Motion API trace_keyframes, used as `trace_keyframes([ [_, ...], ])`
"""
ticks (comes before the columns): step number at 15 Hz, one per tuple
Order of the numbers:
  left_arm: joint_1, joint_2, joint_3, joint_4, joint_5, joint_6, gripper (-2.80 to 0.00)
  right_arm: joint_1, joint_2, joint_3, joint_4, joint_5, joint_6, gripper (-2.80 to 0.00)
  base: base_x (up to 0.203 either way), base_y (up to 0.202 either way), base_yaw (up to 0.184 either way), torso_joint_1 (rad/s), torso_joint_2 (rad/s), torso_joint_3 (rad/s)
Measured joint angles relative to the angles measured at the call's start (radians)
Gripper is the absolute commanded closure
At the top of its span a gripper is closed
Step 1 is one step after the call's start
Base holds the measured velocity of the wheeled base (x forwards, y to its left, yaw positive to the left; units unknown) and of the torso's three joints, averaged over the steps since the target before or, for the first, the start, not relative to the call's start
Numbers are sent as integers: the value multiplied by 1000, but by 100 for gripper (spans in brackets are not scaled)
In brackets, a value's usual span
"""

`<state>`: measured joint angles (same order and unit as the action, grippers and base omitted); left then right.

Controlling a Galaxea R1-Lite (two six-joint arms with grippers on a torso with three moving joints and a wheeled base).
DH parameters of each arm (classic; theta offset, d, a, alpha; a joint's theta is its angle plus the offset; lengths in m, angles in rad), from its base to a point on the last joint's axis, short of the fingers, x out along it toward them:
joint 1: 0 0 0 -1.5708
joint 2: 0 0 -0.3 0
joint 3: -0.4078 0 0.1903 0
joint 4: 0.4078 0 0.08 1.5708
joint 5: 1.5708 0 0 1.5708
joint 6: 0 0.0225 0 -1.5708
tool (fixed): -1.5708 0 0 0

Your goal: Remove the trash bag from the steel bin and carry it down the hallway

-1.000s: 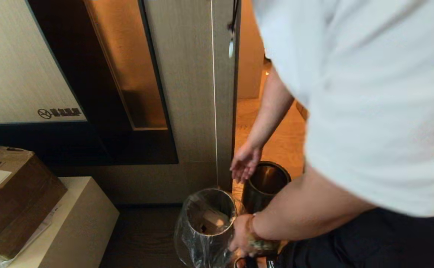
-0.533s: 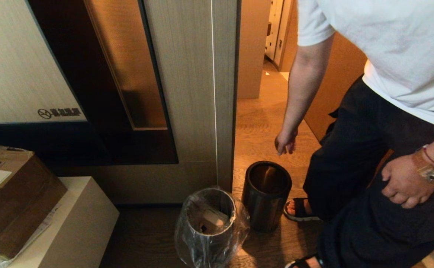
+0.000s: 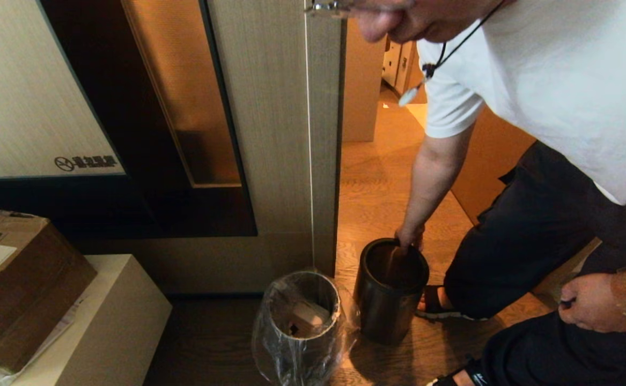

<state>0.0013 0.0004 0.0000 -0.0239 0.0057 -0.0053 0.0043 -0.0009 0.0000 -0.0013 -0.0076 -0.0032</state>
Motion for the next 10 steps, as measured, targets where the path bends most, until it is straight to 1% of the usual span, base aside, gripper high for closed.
trace_keyframes([
  [10,0,0,0,0,0,0,0,0,0,0,0,0,0,0,0,0,0,0,0,0],
])
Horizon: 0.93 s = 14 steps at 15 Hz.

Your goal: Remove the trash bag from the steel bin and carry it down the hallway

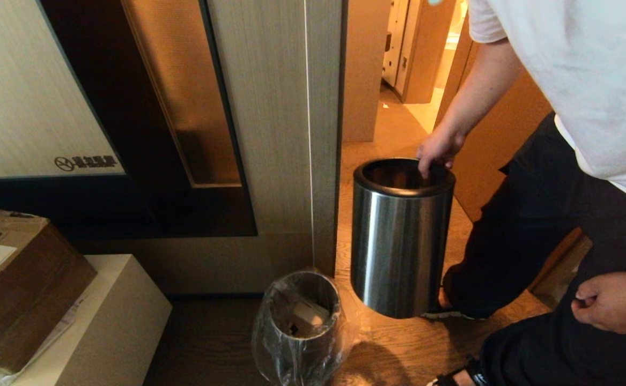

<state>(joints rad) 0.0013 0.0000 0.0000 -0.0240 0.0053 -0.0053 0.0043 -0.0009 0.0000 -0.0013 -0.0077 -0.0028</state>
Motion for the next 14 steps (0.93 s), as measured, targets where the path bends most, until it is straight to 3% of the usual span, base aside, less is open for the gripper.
trace_keyframes([
  [14,0,0,0,0,1,0,0,0,0,0,0,0,0,0,0,0,0,0,0,0],
])
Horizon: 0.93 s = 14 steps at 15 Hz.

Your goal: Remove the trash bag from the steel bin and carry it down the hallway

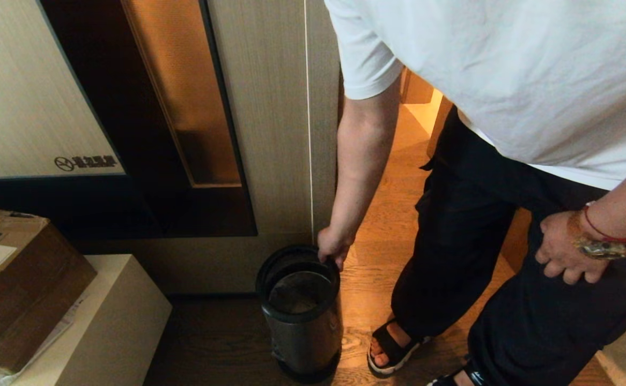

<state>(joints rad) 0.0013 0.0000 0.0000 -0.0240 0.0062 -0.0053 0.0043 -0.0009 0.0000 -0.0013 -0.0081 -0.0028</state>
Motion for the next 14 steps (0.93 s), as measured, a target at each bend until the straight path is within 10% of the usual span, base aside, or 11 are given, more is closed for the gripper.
trace_keyframes([
  [14,0,0,0,0,0,0,0,0,0,0,0,0,0,0,0,0,0,0,0,0],
])
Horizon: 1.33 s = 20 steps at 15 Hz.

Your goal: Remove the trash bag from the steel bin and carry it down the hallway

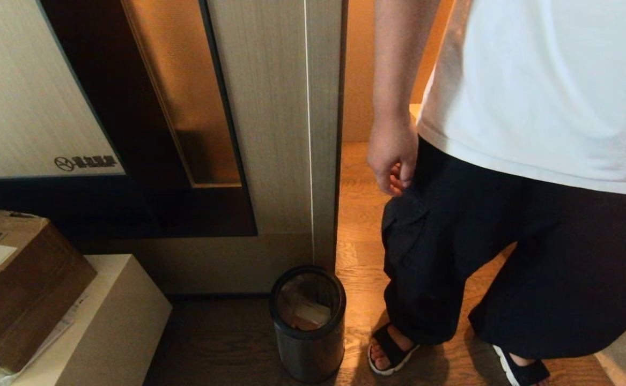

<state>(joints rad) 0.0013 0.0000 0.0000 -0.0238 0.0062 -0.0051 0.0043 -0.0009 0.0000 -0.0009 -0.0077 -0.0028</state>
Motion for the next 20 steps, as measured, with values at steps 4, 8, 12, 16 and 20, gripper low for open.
trace_keyframes([
  [4,0,0,0,0,0,0,0,0,0,0,0,0,-1,0,0,0,0,0,0,0],
  [8,0,0,0,0,-1,0,0,0,0,0,0,0,0,0,0,0,0,0,0,0],
  [12,0,0,0,0,-1,0,0,0,0,0,0,0,0,0,0,0,0,0,0,0],
  [16,0,0,0,0,-1,0,0,0,0,0,0,0,0,0,0,0,0,0,0,0],
  [20,0,0,0,0,0,1,0,0,0,0,0,0,0,0,0,0,0,0,0,0],
])
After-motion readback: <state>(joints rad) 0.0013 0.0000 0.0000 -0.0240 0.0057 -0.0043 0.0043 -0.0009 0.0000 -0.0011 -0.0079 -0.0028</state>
